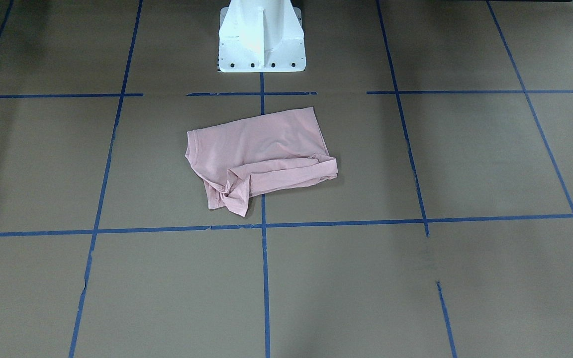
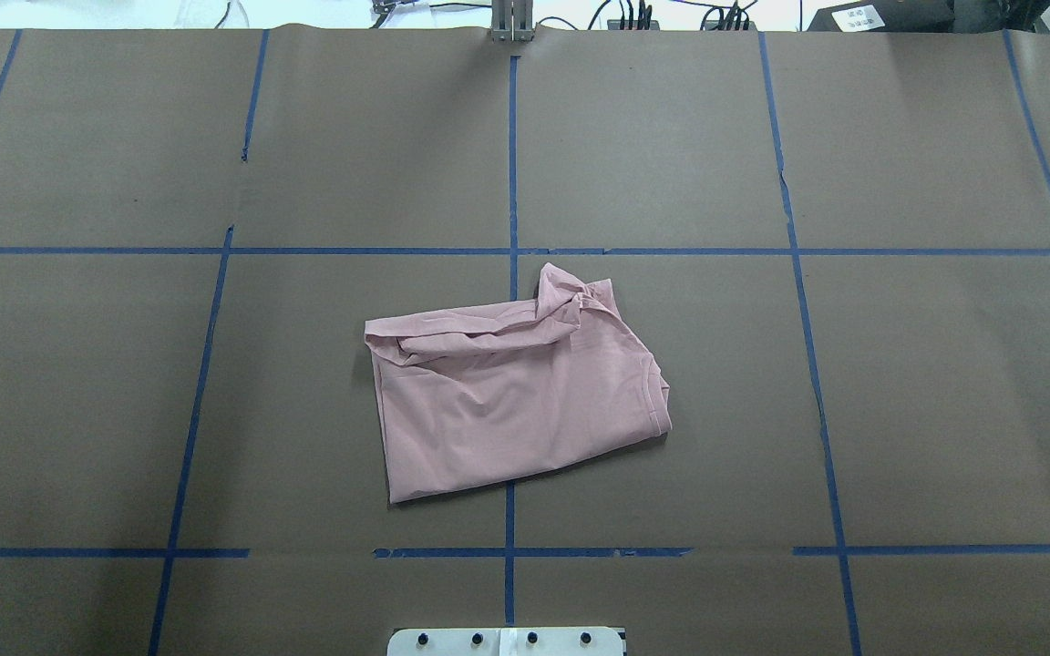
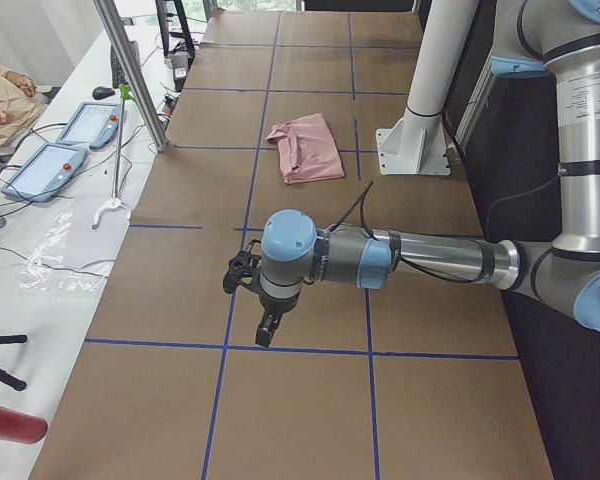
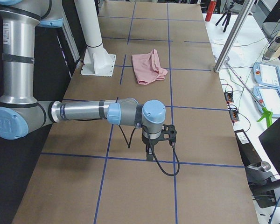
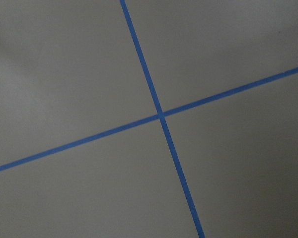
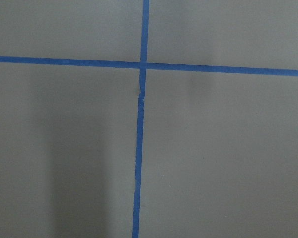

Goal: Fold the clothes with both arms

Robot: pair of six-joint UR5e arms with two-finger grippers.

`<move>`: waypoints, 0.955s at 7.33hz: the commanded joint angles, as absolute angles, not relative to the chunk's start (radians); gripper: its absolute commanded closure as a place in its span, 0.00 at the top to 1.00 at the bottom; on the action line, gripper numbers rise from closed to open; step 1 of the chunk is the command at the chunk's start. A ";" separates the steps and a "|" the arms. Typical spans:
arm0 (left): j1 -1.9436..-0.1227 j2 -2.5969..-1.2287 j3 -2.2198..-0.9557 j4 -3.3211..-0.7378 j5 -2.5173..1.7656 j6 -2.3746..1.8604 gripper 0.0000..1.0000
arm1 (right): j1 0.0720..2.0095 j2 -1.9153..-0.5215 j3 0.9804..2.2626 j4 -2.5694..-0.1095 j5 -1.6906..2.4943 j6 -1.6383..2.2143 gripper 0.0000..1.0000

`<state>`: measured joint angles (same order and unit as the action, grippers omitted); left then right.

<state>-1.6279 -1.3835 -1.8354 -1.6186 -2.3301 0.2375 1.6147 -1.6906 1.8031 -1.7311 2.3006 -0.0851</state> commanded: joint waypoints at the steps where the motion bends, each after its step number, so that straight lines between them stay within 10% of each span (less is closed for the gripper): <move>1: -1.631 -1.374 -1.841 -1.598 -2.353 0.238 1.00 | 1.624 -1.713 1.825 -1.736 2.307 -0.083 1.00; 7: -1.623 -1.367 -1.848 -1.646 -2.348 0.232 1.00 | 1.623 -1.775 1.845 -1.738 2.313 -0.084 1.00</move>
<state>-1.6242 -1.3710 -1.8463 -1.6467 -2.3443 0.2337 1.6230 -1.7706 1.8426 -1.7392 2.3126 -0.0845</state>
